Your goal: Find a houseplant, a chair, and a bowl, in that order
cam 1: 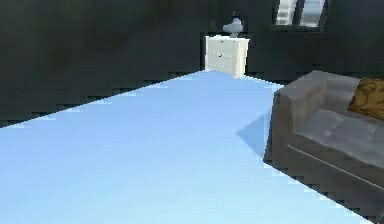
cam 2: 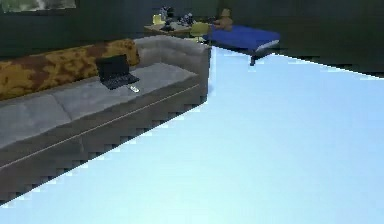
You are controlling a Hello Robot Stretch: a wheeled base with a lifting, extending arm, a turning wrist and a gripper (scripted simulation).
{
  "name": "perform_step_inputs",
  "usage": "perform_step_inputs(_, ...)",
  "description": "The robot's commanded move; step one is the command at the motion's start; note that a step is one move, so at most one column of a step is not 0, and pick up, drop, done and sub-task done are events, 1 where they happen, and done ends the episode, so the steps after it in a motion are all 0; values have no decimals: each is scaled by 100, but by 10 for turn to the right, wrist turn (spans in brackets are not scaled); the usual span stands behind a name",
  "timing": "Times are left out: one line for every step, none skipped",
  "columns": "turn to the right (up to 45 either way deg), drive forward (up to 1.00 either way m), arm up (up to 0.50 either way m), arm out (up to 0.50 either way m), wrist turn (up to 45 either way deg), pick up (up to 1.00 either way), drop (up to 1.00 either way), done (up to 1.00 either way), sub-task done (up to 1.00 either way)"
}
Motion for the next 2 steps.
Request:
perform_step_inputs(-210, 0, 0, 0, 0, 0, 0, 0, 0)
perform_step_inputs(0, 10, 0, 0, 0, 0, 0, 0, 0)
